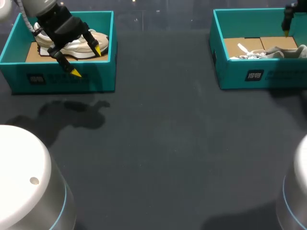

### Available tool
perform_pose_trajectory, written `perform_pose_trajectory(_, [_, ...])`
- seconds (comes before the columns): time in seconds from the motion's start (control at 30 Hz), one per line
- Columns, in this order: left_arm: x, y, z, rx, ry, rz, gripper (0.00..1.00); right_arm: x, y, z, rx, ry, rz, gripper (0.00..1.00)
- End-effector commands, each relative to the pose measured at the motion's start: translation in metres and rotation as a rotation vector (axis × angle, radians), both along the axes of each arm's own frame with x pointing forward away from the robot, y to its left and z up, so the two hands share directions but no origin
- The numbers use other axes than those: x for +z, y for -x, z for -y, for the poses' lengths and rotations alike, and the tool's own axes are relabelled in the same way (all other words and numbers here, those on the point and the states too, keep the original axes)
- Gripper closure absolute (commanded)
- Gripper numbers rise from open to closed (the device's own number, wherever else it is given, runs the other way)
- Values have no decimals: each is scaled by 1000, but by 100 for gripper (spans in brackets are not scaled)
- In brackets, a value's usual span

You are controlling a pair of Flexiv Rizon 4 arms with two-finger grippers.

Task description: Take the shoe out of the shoebox, open the shoe tongue, remove and reinsert the insole, then place the shoe into the shoebox

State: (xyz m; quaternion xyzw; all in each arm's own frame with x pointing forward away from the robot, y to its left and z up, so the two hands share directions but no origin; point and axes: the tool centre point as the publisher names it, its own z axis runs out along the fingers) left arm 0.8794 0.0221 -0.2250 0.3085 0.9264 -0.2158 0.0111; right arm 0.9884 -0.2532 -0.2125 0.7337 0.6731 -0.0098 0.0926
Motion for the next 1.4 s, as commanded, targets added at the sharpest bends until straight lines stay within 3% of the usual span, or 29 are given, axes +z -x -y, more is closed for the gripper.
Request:
perform_pose_trajectory(0.03, [0,0,0,0,-2,1,0,28,22,-17,-6,30,7,0])
perform_pose_trajectory(0.4, [0,0,0,0,-2,1,0,43,45,-42,-34,40,-39,0])
perform_pose_trajectory(0.8, [0,0,0,0,-2,1,0,43,46,-44,-33,39,-38,0])
perform_pose_trajectory(0.93, [2,-22,-1,-131,-4,57,0,43,46,-44,-33,39,-38,0])
perform_pose_trajectory(1.23, [24,-94,-17,-389,-27,162,0,43,46,-44,-33,39,-38,0])
perform_pose_trajectory(1.4, [31,-120,-26,-427,12,250,0,43,46,-44,-33,39,-38,0])
